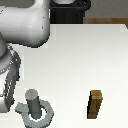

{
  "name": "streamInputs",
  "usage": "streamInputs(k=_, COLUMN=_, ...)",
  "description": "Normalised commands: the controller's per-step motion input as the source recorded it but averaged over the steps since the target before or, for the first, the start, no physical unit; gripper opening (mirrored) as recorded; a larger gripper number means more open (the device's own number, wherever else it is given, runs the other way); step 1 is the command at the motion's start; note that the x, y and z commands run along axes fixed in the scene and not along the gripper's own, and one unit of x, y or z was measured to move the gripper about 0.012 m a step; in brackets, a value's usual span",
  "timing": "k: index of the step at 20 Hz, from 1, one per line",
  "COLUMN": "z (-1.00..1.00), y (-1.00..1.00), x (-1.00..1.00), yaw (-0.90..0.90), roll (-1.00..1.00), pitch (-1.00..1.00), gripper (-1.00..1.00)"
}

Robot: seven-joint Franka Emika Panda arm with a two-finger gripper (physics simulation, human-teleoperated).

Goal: Put the loop with the handle onto the peg.

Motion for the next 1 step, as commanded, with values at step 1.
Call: streamInputs(k=1, z=0.00, y=0.00, x=0.00, yaw=0.00, roll=0.00, pitch=0.00, gripper=1.00)
